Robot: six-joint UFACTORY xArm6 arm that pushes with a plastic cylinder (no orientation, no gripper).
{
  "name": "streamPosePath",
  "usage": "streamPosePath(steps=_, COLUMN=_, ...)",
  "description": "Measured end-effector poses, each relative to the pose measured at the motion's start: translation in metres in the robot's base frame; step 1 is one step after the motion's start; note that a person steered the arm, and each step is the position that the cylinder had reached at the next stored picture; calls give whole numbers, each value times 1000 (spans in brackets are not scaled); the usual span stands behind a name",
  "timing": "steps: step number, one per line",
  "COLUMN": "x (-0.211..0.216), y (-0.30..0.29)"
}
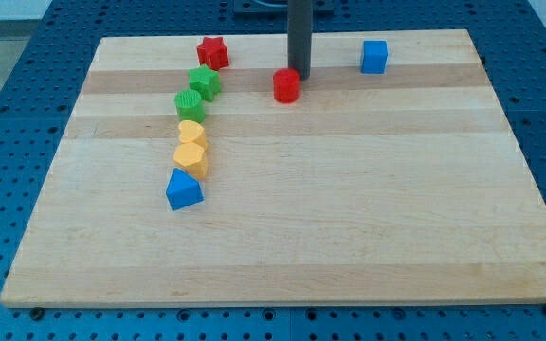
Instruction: Slide red circle closer to blue traingle
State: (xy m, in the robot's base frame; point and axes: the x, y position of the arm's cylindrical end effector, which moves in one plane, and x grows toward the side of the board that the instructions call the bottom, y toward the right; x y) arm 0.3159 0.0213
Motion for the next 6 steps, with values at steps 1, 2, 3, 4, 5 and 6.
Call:
streamPosePath(steps=1, x=77, y=-2)
streamPosePath(steps=2, x=56, y=36)
streamPosePath(steps=3, x=-8, y=40)
streamPosePath(steps=4, x=-6, y=5)
streamPosePath(steps=5, x=24, y=-3)
streamPosePath(steps=6, x=19, y=-40)
